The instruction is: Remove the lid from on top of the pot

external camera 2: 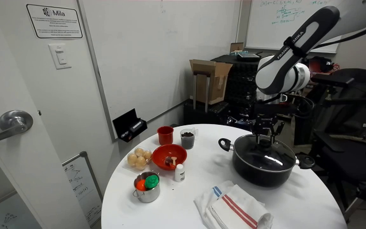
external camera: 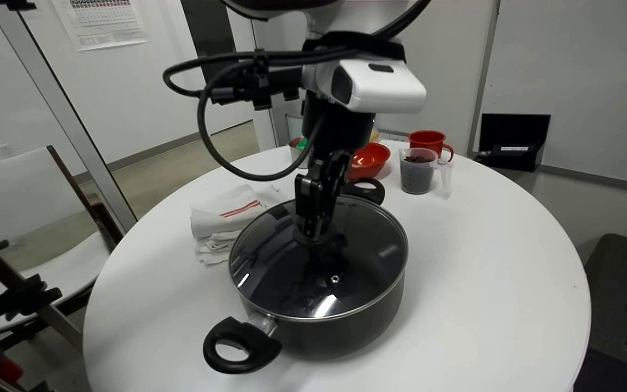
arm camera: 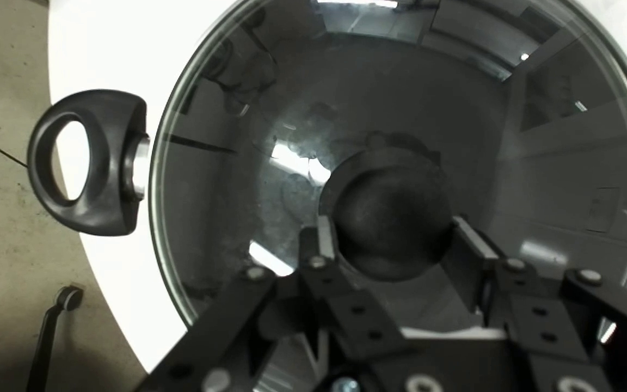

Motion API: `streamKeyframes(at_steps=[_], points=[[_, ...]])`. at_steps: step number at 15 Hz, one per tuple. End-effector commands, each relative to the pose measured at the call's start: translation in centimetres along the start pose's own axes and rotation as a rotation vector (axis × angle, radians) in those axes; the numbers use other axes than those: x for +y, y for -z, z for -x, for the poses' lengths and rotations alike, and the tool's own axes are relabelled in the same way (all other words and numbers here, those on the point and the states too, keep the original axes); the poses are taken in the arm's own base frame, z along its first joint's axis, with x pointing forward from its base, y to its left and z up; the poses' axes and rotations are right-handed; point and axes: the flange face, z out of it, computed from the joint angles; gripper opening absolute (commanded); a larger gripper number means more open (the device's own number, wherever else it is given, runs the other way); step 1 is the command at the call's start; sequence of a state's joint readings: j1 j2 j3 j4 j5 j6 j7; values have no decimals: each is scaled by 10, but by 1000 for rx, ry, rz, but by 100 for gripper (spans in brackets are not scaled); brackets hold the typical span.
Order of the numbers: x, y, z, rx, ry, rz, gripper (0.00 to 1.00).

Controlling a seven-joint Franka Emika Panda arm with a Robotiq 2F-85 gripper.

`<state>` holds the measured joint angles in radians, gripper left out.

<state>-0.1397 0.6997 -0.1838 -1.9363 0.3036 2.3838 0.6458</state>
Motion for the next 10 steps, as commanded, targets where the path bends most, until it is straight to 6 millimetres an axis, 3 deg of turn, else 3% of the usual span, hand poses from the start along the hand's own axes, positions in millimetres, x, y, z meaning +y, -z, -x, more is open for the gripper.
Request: streamKeyframes(at_steps=[1,6,10], points=[[6,15,8,28,-12,-43,25],[15,33,24,74,5,-74,25],[7,54,44,117,61,-75,25]])
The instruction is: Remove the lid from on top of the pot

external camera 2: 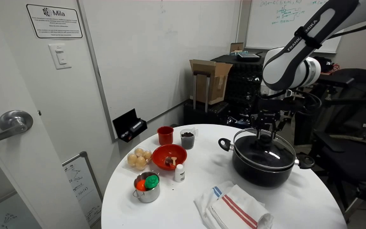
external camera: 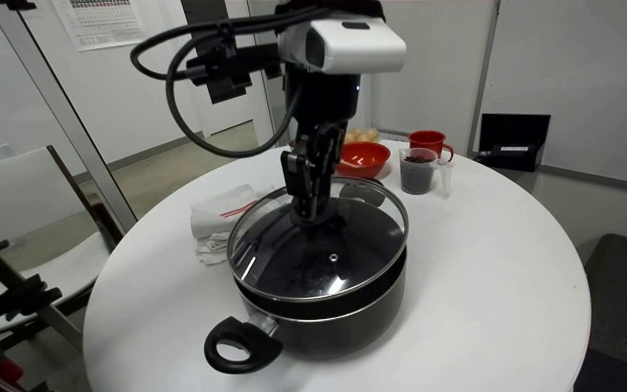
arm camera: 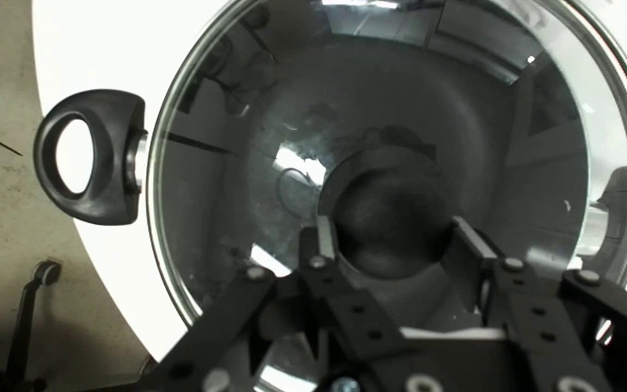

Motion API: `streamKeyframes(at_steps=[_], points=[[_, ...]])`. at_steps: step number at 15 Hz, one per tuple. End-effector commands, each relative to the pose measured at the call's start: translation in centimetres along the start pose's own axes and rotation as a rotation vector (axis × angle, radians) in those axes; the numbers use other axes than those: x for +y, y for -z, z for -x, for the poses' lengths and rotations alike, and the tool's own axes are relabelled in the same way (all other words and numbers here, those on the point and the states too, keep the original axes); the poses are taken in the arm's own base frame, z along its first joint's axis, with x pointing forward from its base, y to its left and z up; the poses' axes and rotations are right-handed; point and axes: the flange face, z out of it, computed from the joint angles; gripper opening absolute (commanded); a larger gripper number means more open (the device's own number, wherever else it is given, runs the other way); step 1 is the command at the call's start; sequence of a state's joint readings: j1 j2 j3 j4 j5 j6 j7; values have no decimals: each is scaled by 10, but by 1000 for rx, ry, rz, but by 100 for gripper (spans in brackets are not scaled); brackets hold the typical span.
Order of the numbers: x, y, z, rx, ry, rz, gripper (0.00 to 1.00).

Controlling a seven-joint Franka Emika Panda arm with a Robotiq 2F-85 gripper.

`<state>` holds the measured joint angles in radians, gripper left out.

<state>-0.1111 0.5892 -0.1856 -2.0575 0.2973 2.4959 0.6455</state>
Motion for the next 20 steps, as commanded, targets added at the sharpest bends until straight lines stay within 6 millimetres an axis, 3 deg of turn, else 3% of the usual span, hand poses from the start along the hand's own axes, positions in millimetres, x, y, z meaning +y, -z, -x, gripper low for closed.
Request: streamKeyframes(at_steps=[1,8,20], points=[[-8,35,24,50,64,-9,25],[-58,63,71,146,293,78,25],[-138,74,155,198,707,204,25]])
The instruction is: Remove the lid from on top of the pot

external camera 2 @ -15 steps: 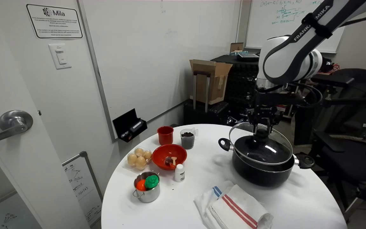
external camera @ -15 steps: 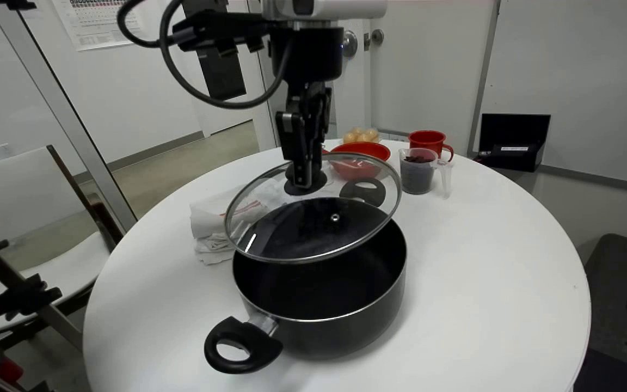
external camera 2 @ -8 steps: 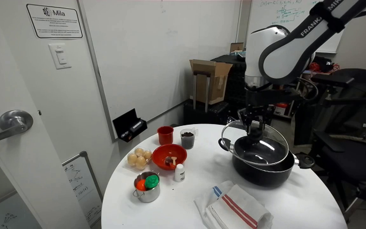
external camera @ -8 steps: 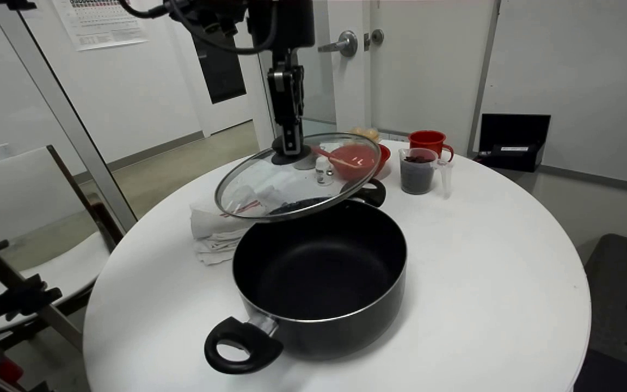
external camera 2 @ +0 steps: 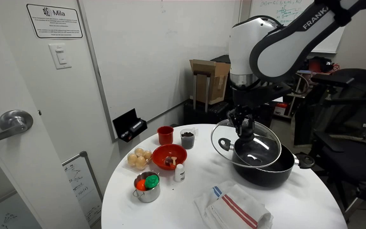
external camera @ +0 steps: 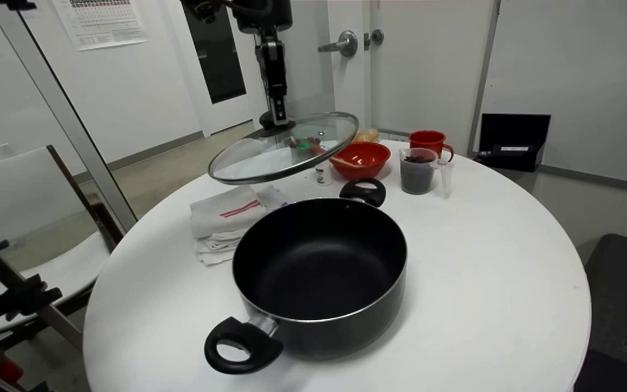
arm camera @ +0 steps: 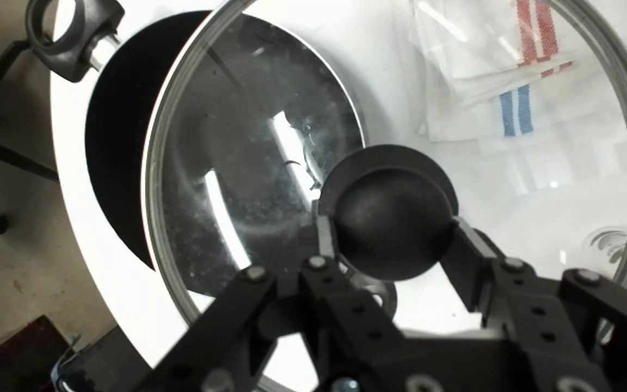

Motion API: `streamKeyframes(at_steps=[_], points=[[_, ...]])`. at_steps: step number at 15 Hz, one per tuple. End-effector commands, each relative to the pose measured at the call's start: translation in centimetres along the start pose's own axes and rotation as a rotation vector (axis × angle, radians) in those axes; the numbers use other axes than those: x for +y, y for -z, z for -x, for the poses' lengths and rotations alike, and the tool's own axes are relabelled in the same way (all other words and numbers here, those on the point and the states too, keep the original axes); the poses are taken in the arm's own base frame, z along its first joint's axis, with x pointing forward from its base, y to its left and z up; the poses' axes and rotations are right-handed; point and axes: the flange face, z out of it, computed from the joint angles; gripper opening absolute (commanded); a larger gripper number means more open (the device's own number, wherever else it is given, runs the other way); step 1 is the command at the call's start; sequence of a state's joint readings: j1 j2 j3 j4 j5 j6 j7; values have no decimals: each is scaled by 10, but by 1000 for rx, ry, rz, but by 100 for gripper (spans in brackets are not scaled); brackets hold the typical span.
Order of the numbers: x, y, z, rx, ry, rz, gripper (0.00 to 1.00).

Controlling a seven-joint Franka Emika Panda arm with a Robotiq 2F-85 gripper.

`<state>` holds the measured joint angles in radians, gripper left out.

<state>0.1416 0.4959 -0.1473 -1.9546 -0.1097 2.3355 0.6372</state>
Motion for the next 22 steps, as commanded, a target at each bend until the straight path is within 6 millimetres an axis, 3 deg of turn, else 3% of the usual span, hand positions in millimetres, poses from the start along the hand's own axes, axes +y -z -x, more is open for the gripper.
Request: streamKeyframes(at_steps=[1,7,15,22], points=[[-30,14,3,11,143,20,25],[-76,-1,24,-5,368,-5,25],[-119,-47,54,-44,683,-30,25],[-140,-98,46,-24,822,-59,25]])
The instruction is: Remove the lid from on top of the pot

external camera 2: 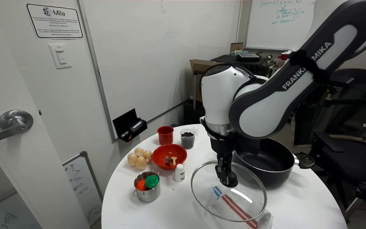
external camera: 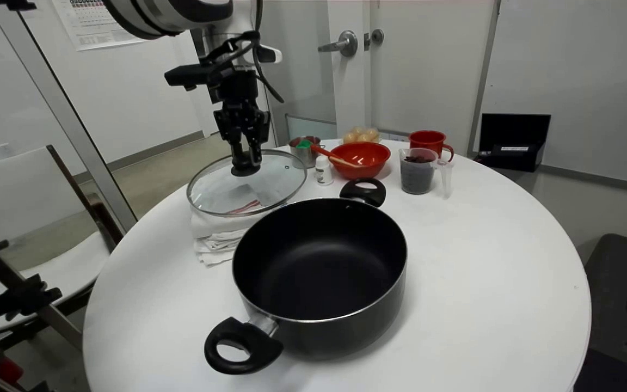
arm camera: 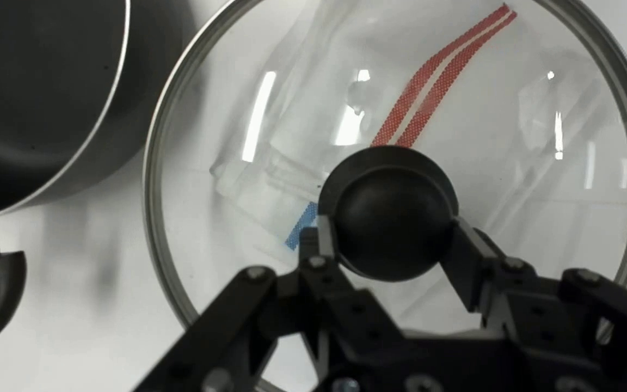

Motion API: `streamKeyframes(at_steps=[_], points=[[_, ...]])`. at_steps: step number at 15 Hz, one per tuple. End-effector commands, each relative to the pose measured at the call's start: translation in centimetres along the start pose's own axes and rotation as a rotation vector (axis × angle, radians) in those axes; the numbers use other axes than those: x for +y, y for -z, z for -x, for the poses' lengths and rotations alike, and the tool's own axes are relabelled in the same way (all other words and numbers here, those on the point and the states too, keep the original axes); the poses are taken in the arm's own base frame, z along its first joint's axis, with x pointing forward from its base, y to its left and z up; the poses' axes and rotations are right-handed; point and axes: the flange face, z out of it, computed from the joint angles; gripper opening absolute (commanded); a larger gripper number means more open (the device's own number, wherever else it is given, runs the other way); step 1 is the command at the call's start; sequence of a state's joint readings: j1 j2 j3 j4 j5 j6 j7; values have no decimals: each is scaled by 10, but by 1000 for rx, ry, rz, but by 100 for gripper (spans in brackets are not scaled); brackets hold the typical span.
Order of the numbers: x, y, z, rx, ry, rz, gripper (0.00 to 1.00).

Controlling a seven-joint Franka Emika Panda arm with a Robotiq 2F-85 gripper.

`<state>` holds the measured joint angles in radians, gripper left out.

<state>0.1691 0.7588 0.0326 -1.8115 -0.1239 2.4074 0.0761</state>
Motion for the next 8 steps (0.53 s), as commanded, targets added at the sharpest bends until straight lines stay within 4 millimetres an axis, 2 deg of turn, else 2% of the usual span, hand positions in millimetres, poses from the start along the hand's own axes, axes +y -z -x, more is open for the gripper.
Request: streamKeyframes(at_steps=[1,8], points=[[4,-17,-23,26,53,5,25],[10,-53,-45,23,24,17,25]])
